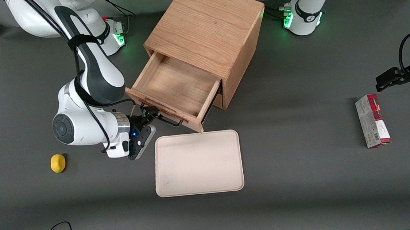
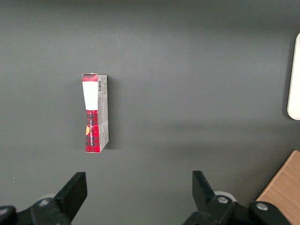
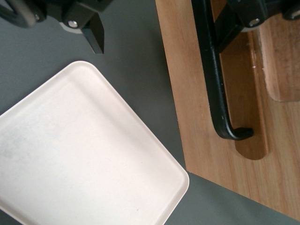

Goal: Open upper drawer
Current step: 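Pull the upper drawer outward by its handle with the right gripper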

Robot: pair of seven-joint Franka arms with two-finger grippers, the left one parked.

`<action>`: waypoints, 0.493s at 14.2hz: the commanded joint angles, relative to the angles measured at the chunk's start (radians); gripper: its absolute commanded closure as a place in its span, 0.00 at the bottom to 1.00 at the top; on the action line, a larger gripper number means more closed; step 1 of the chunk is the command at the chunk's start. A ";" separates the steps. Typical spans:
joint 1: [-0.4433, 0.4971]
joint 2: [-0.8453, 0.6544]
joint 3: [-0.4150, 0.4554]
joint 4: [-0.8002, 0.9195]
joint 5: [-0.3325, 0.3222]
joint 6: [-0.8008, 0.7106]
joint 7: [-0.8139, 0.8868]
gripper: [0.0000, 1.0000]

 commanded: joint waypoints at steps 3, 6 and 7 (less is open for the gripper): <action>-0.038 0.070 0.003 0.080 0.030 -0.014 -0.061 0.00; -0.058 0.092 0.003 0.115 0.030 -0.015 -0.061 0.00; -0.064 0.100 0.005 0.122 0.030 -0.015 -0.062 0.00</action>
